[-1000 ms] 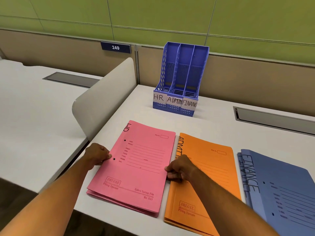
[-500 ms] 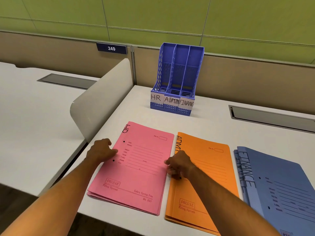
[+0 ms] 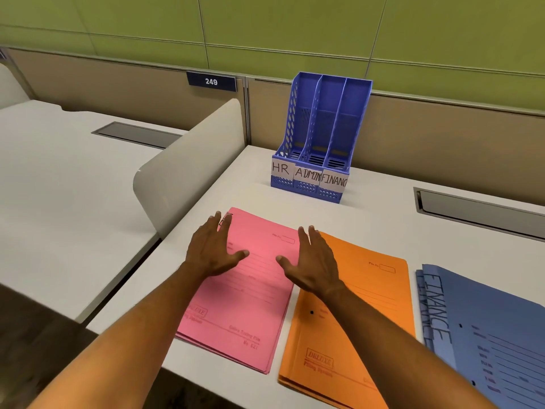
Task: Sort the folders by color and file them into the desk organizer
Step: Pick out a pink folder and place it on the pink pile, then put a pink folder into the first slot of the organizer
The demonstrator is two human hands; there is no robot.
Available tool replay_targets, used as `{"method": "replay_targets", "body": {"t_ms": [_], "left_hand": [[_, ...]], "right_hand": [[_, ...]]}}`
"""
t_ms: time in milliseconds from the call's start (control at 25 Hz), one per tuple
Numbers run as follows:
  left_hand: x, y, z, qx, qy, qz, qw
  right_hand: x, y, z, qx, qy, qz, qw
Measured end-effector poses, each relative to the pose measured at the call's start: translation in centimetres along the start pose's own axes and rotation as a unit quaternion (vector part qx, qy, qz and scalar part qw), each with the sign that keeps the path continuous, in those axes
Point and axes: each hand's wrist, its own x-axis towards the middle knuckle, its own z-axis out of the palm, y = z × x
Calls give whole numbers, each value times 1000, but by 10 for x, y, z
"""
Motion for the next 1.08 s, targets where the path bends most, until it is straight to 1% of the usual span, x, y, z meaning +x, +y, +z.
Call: {"method": "replay_targets", "body": {"t_ms": [80, 200, 320, 600, 800, 960, 1080], "left_hand": [[1, 0, 2, 4, -4, 7, 1000], [10, -4, 0, 1, -8, 20, 1000], [19, -18, -5, -10, -7, 38, 999], [33, -63, -2, -32, -57, 67, 996], [38, -77, 7, -83, -122, 43, 988], [39, -77, 12, -113, -143, 30, 983], [41, -74, 12, -162, -146, -4, 976]], "right_hand": [[1, -3, 2, -32, 11, -11, 999], [5, -9, 3, -50, 20, -8, 998], [10, -25, 8, -63, 33, 13, 997], [16, -73, 34, -84, 68, 73, 991], [10, -88, 43, -97, 71, 113, 986], [5, -89, 43, -92, 75, 134, 984], [4, -88, 42, -86, 72, 135, 984]]}}
